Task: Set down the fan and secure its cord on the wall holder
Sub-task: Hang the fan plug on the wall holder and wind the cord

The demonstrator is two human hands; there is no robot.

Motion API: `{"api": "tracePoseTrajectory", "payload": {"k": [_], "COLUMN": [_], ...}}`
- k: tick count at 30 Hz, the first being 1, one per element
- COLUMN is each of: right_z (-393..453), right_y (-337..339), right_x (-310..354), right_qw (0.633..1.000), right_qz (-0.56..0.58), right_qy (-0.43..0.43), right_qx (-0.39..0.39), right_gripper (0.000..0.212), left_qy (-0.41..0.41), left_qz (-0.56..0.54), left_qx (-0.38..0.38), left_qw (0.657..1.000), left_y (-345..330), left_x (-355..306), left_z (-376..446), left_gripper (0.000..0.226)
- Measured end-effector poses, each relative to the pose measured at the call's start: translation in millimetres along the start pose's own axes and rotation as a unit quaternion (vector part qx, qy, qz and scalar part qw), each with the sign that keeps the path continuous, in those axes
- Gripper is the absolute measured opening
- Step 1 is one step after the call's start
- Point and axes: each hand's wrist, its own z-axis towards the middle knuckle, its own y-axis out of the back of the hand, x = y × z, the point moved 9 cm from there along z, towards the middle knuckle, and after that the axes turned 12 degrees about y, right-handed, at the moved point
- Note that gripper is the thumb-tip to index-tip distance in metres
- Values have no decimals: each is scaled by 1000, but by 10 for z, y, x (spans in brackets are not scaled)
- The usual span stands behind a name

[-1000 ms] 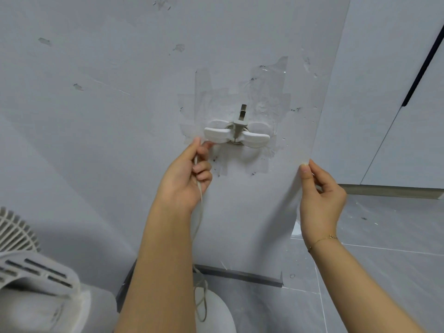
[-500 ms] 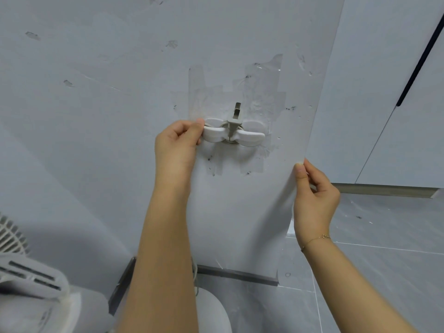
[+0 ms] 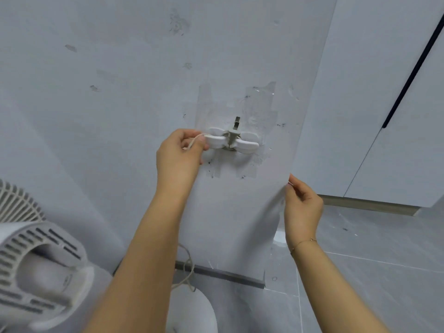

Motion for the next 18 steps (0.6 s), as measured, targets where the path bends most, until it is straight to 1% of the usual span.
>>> {"api": "tracePoseTrajectory", "payload": {"k": [2, 4, 6, 8, 10, 12, 15, 16, 18], "right_z": [-77, -193, -346, -529, -719, -877, -1075, -1134, -1172], "right_y": [48, 78, 79, 56, 35, -20, -173, -252, -428], "right_x": [25, 78, 156, 226, 342, 429, 583, 687, 898], "right_qw": [1000, 998, 996, 990, 985, 976, 958, 950, 930], "right_qz": [-25, -43, -56, -67, -78, -95, -111, -117, -140], "right_qy": [5, 8, 10, 8, 5, 2, 7, 16, 37], "right_qx": [12, 33, 73, 120, 156, 198, 265, 288, 338], "right_gripper": [25, 26, 26, 27, 24, 19, 10, 11, 27], "left_qy": [25, 51, 63, 41, 0, -33, -74, -87, -105], "left_qz": [5, 20, 62, 135, 200, 267, 374, 401, 445], "left_qx": [7, 11, 9, -2, 2, 16, 37, 38, 20], "left_qw": [1000, 998, 996, 990, 980, 963, 924, 911, 889], "left_y": [81, 174, 277, 354, 413, 434, 518, 587, 730], "left_x": [61, 94, 45, -85, -286, -436, -567, -603, -682], "left_z": [-76, -127, -167, -195, -270, -326, -362, -349, -263], "left_gripper": [13, 21, 31, 35, 32, 33, 36, 36, 35]}}
